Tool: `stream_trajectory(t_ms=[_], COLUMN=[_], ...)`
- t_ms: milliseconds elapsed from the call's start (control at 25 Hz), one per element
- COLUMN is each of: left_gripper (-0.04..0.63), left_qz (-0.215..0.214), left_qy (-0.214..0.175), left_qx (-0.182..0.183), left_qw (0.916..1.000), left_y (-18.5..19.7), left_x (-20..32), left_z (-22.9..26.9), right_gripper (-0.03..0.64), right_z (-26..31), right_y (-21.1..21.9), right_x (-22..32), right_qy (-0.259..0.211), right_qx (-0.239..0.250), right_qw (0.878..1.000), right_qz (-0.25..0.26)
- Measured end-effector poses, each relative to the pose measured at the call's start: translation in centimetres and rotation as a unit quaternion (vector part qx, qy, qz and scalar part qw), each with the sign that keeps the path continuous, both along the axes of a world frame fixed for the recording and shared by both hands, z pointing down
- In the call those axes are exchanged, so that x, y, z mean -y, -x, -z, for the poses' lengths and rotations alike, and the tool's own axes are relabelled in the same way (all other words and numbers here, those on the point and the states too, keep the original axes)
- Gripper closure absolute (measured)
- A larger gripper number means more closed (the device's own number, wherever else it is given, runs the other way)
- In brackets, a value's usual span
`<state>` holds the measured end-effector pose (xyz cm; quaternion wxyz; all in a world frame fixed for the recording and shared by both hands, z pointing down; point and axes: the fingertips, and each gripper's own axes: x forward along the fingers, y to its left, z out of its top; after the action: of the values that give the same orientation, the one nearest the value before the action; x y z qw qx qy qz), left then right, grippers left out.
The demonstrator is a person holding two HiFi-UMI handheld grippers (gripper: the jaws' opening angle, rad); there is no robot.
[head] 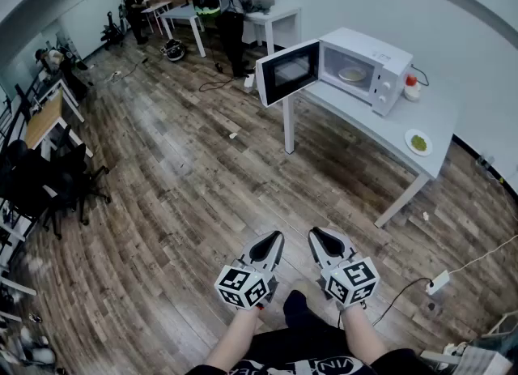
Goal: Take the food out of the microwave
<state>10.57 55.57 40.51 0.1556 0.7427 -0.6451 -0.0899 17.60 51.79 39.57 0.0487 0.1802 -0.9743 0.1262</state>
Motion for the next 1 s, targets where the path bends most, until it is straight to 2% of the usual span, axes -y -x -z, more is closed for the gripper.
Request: stream_trajectory(t_ms=[240,520,800,1000], left_gripper=[0.572,0.571,0.572,0.572], left_qz=[0.001,-0.010,-0.012,-0.017], left_qy=[-0.005,-0.004,-0.012,-0.013], left_qx=[-0.003,0.001,0.010,0.009], left_qw=[1.0000,0.9999,0.9998,0.9997], left_y=[2.7,3.8,4.3,4.0], left_x=[6.4,12.0,16.3,17.4], left_z=[0.4,0.8,1.7,1.8], right_gripper=[0.563,0.563,0.563,0.563], right_z=[0.2,0.2,0.7,0.7], right_y=[2.6,3.8,4.6,4.7], right_x=[6.2,11.4,14.9,15.8], right_qy=[-0.004,-0.002,-0.011,-0.009], right_qx=[-0.002,-0.002,0.011,0.011], right_qw=[1.000,1.000,1.000,1.000], right_qz=[-0.002,-0.007,0.001,0.000])
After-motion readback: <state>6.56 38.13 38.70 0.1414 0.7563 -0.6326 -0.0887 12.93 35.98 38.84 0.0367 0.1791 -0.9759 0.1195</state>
